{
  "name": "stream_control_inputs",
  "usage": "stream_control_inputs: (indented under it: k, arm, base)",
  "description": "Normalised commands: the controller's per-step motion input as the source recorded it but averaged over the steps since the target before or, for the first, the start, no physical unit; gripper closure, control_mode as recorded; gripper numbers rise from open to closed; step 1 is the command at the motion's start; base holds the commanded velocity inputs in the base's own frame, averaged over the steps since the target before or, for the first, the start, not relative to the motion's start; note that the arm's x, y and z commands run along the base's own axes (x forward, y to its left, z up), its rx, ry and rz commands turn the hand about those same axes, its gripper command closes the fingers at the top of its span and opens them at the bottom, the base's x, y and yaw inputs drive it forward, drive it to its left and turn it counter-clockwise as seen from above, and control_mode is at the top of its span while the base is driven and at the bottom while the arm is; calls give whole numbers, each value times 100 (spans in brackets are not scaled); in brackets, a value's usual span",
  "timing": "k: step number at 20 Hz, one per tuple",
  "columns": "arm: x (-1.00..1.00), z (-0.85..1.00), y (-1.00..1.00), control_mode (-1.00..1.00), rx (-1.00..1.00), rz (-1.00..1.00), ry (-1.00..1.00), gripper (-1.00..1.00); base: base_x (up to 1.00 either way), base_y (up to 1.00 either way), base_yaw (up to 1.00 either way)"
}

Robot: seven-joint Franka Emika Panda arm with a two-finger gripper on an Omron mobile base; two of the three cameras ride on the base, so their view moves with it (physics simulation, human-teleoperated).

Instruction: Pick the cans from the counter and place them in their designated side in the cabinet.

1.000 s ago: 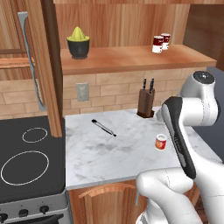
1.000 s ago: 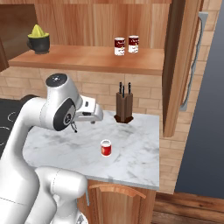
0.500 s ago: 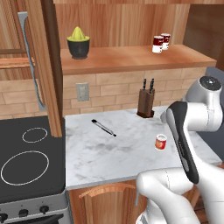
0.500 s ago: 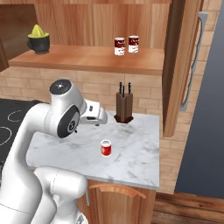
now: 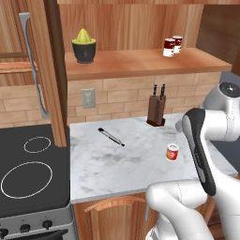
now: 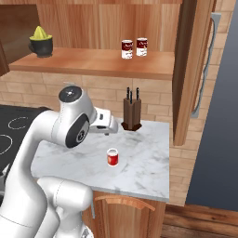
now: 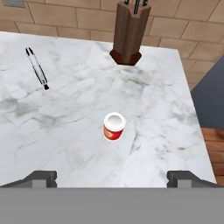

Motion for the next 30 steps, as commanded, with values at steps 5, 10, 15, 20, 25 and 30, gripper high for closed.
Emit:
stream_control_inputs:
  k: [5,10,15,20,25,30]
  arm:
    - [0,-13,0,-100,0,0,0,-100]
    - [0,-18,0,-100,0,0,0,-100]
    - [7,-25,0,-100,0,0,0,-100]
    - [14,-25,0,-100,0,0,0,-100]
    - [15,-18,0,-100,0,0,0,-100]
    - [14,-18,0,-100,0,0,0,-100]
  base:
    - [0,0,0]
    - [0,0,0]
    - [0,0,0]
    - [0,0,0]
    - [0,0,0]
    - [0,0,0]
